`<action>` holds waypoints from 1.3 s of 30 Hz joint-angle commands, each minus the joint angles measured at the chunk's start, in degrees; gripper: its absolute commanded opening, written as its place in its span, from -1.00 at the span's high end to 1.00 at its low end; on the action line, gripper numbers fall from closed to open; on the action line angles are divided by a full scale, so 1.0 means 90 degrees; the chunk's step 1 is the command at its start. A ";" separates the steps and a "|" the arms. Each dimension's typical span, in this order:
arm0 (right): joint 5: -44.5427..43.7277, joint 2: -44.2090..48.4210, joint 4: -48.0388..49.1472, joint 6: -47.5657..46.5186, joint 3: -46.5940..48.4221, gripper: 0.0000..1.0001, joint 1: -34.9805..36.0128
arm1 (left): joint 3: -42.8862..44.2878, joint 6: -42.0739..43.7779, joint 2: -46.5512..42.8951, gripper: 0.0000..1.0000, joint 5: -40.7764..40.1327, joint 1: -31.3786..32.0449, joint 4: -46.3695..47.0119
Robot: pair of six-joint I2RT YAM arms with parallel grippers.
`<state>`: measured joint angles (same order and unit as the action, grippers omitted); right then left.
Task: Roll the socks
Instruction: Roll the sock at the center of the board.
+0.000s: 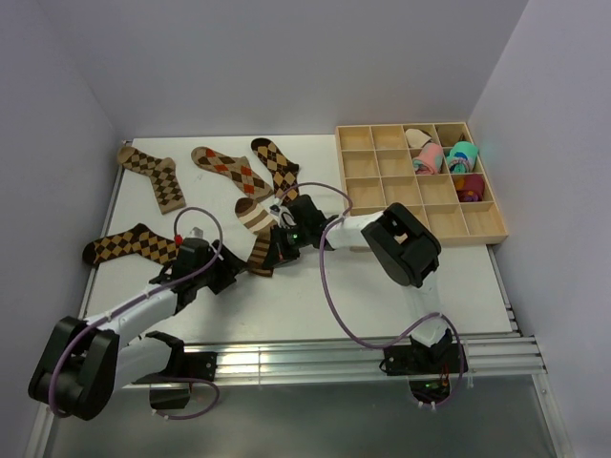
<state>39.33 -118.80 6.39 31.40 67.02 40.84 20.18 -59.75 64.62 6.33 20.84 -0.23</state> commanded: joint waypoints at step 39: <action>-0.2425 0.1353 -0.0556 -0.1534 -0.0874 0.25 0.0490 | 0.1818 0.0847 0.1765 0.99 -0.0117 0.0253 -0.1067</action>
<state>29.43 -111.07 4.32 25.08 61.93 43.24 32.18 -56.95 79.44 6.39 23.22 -2.26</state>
